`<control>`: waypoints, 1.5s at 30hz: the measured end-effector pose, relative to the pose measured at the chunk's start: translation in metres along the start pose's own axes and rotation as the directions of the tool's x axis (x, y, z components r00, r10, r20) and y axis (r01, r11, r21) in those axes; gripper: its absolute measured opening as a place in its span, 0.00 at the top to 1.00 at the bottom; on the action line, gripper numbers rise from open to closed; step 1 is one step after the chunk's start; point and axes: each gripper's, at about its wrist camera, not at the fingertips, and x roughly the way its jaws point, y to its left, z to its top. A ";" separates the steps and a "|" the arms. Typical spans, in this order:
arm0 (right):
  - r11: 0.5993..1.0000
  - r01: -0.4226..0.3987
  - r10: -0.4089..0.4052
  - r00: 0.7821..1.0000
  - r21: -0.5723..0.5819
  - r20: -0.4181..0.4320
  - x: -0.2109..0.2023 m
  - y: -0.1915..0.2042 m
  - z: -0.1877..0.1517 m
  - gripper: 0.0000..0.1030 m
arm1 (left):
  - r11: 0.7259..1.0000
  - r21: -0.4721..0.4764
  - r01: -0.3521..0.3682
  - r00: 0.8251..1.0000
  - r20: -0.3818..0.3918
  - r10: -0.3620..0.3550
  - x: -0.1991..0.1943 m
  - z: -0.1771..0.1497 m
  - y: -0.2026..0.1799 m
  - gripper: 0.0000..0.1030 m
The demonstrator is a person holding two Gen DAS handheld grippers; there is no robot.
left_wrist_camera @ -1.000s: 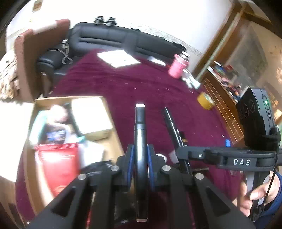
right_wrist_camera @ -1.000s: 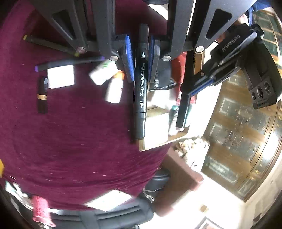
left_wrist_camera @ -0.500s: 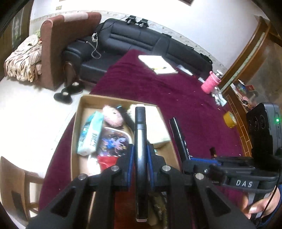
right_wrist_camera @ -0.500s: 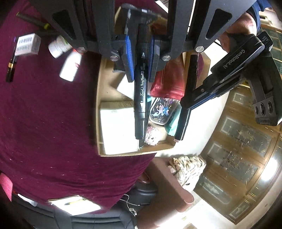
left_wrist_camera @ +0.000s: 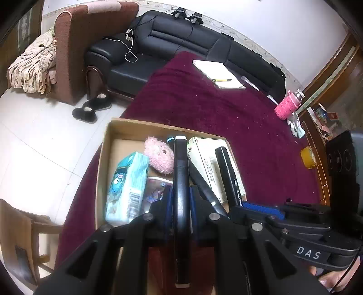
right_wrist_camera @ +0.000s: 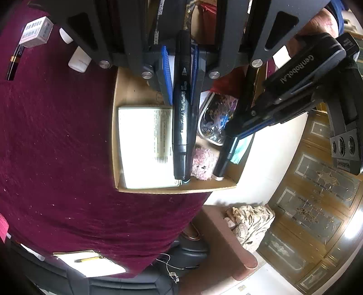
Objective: Organize objects
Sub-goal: 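Grasp the white medicine bottle with the left gripper while the right grasps the small white box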
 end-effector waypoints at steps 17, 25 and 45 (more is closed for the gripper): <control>0.999 -0.043 0.042 0.999 0.022 0.034 -0.017 -0.007 -0.007 0.81 | 0.998 -0.060 0.030 0.999 -0.017 -0.031 0.006 -0.005 0.008 0.61; 0.992 -0.113 0.108 0.990 0.059 0.088 -0.072 -0.044 -0.040 0.72 | 0.999 -0.039 0.016 0.999 0.043 -0.014 -0.023 -0.017 -0.014 0.60; 0.939 -0.150 0.103 0.981 0.310 0.163 -0.165 -0.229 -0.176 0.68 | 0.957 0.282 0.072 0.993 -0.110 -0.042 0.013 -0.106 -0.187 0.58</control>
